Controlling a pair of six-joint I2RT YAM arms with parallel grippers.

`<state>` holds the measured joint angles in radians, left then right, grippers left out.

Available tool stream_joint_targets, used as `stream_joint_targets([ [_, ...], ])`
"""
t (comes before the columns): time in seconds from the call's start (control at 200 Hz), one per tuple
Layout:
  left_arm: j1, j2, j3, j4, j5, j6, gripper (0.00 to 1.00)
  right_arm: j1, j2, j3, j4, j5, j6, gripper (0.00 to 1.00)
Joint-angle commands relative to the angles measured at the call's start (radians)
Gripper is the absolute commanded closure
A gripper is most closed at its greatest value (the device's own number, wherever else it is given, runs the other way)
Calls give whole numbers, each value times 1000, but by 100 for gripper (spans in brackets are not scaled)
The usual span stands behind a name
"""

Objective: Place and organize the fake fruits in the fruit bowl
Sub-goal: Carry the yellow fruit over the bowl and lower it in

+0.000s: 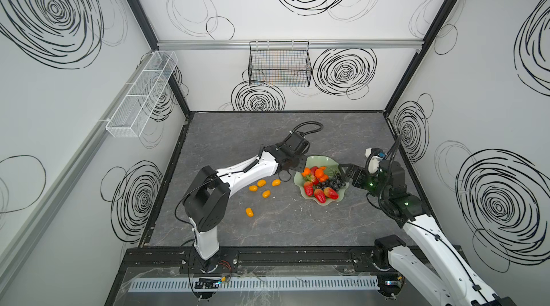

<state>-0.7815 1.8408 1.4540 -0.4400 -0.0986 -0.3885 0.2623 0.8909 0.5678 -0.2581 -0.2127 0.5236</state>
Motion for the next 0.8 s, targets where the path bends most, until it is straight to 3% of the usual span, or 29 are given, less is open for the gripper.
stream_joint_targets([
  [0.0, -26, 71, 94, -16, 10, 23, 79, -11, 17, -7, 79, -6, 10, 0],
  [0.275, -52, 217, 236, -28, 26, 17, 79, -43, 72, -7, 104, -72, 7, 0],
  [0.55, -51, 318, 315, -34, 40, 13, 79, -160, 169, -14, 173, -265, 47, 2],
  [0.795, -48, 379, 360, -43, 37, 2, 78, -188, 230, 21, 135, -319, 34, 3],
])
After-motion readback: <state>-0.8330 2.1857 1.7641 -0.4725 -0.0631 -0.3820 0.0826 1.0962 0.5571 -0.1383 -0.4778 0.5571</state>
